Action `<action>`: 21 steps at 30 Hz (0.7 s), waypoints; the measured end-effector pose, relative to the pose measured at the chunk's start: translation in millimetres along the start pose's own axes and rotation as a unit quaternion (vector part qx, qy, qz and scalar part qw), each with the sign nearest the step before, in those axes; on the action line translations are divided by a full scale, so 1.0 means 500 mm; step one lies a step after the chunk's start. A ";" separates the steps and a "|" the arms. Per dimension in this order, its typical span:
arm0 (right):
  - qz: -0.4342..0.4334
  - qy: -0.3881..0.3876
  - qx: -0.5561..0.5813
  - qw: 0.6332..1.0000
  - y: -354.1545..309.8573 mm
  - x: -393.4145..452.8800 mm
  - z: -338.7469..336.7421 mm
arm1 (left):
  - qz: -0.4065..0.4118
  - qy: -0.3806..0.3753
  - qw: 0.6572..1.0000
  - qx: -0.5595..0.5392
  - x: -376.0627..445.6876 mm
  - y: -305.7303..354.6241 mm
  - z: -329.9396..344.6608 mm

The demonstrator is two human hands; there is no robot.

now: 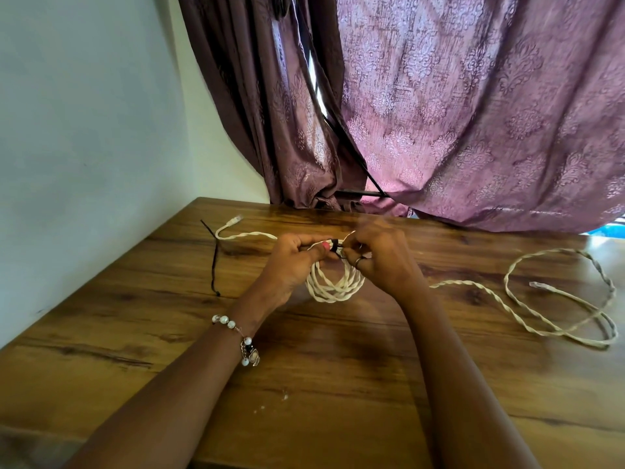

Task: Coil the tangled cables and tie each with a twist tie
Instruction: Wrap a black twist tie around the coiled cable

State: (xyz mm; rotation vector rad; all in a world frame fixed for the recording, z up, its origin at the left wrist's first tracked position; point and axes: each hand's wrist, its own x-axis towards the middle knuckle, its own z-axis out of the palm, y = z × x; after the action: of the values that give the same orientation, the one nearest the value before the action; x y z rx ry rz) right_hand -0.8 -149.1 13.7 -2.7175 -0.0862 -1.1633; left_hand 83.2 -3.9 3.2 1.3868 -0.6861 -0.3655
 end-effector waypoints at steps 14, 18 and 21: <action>0.030 0.016 -0.097 0.995 -0.018 -0.004 0.031 | 0.018 -0.001 0.999 0.044 -0.008 0.005 -0.001; 0.014 0.007 -0.092 0.996 -0.015 -0.005 0.038 | 0.017 -0.012 0.999 0.050 -0.011 0.005 -0.003; -0.003 0.015 -0.083 0.996 -0.017 -0.001 0.041 | 0.012 -0.014 0.999 0.048 -0.013 0.006 0.000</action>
State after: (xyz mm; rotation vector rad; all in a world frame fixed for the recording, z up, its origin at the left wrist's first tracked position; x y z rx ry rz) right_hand 12.6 -136.8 0.7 -2.8432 0.0072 -1.2664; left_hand 77.9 0.6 4.5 1.4645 -0.7510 -0.3365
